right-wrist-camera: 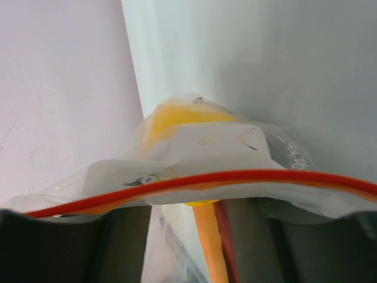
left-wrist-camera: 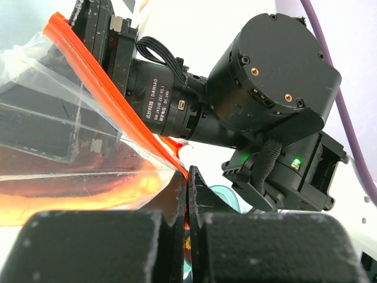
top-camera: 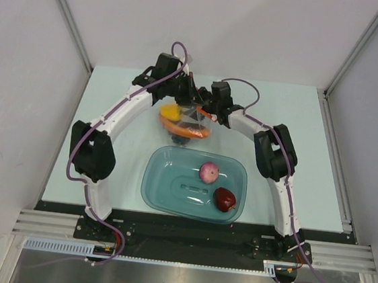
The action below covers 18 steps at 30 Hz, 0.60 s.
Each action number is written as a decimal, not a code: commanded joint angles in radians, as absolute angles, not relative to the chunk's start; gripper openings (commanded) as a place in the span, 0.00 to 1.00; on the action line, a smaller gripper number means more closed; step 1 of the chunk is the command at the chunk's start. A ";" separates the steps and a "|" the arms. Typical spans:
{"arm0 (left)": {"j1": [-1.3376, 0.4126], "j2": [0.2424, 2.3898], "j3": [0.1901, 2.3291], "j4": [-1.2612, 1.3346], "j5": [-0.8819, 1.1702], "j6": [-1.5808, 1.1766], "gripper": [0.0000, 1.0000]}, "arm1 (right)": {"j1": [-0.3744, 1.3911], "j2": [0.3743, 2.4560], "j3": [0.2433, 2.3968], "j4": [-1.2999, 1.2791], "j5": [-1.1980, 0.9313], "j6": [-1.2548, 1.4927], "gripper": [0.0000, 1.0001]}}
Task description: Open the zip-top bag and remove the fake food
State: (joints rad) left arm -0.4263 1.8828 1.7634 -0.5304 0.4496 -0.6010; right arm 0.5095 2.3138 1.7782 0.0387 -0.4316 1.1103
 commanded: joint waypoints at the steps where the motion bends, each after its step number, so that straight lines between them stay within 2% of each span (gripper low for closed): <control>1: -0.443 1.864 1.829 -0.505 0.515 -0.594 0.00 | 0.519 2.312 1.749 0.103 -0.440 1.140 0.50; 2: -0.445 1.864 1.829 -0.505 0.515 -0.594 0.00 | 0.517 2.315 1.746 0.118 -0.445 1.149 0.44; 4: -0.445 1.862 1.827 -0.505 0.511 -0.592 0.00 | 0.518 2.315 1.749 0.123 -0.446 1.161 0.37; 10: -0.443 1.864 1.830 -0.505 0.509 -0.588 0.00 | 0.517 2.295 1.740 0.023 -0.411 1.132 0.36; 18: -0.442 1.867 1.832 -0.508 0.503 -0.578 0.00 | 0.511 2.276 1.704 0.038 -0.451 1.097 0.28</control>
